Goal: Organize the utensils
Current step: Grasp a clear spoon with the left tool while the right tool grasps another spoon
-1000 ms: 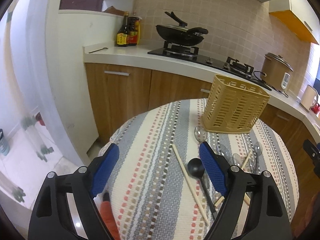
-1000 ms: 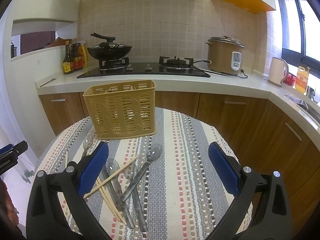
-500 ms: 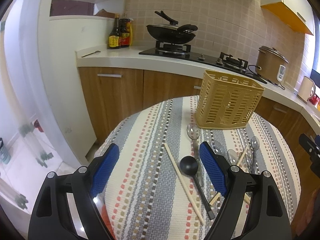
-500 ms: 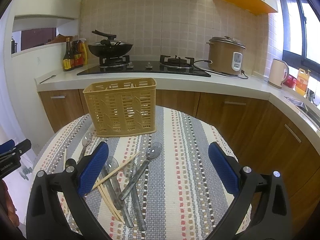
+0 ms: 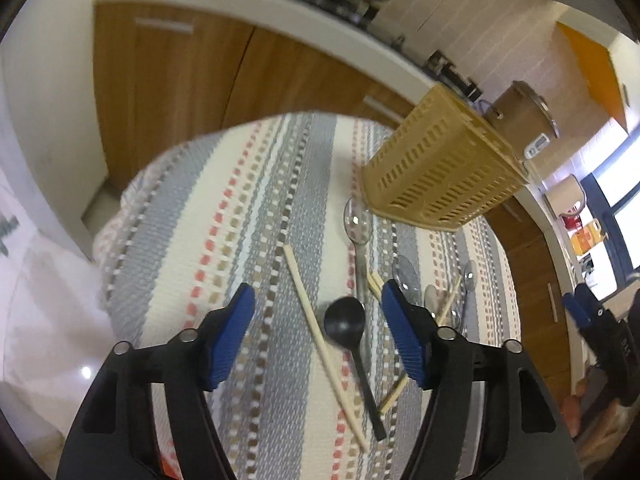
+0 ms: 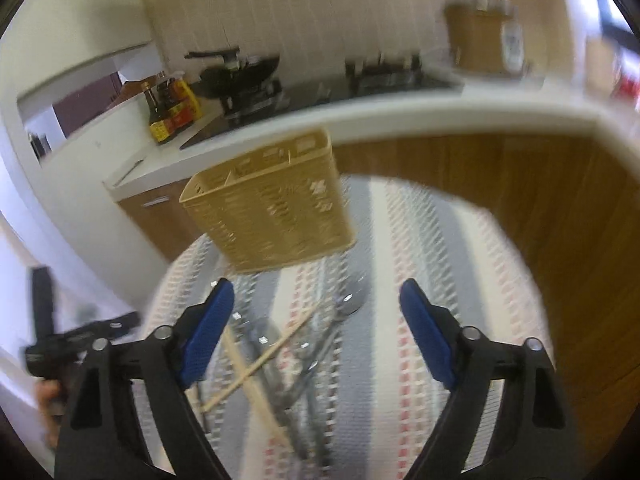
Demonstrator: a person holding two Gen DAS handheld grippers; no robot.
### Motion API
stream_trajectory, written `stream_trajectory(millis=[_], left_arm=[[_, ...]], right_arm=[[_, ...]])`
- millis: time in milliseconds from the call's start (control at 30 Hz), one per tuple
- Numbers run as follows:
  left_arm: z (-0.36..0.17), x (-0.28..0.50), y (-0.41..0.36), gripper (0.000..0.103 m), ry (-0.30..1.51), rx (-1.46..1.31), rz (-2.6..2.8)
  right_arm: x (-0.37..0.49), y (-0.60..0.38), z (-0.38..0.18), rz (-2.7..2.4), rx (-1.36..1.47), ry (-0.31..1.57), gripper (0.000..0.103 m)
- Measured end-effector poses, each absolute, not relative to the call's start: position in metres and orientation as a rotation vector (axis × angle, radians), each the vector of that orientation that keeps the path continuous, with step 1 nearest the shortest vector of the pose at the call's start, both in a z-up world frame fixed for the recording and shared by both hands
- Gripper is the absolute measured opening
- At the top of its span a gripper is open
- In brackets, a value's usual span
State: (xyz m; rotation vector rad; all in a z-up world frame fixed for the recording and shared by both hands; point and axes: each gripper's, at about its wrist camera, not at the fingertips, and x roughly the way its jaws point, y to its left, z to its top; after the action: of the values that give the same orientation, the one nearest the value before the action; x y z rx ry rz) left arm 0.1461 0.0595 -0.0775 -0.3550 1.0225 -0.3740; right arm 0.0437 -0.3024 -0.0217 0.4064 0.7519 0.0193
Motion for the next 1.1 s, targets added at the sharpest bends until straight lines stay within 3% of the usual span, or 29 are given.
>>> stream_trajectory(millis=[67, 267, 433, 667, 1100], left_arm=[[-0.082, 0.159, 0.049, 0.056, 1.036, -0.349, -0.383], [-0.091, 0.197, -0.001, 0.056, 1.085, -0.221, -0.399], [-0.101, 0.223, -0.021, 0.057, 1.137, -0.200, -0.400], [-0.109, 0.245, -0.030, 0.058, 1.193, -0.195, -0.392], [-0.120, 0.260, -0.064, 0.059, 1.199, -0.047, -0.333]], right_arm=[[0.058, -0.307, -0.031, 0.030, 0.426, 0.810, 0.075], [0.102, -0.315, -0.059, 0.050, 0.441, 0.991, 0.071], [0.131, -0.321, -0.086, 0.035, 0.467, 1.122, 0.062], [0.160, -0.320, -0.122, -0.017, 0.519, 1.253, 0.061], [0.181, -0.292, -0.132, -0.140, 0.380, 1.319, 0.036]])
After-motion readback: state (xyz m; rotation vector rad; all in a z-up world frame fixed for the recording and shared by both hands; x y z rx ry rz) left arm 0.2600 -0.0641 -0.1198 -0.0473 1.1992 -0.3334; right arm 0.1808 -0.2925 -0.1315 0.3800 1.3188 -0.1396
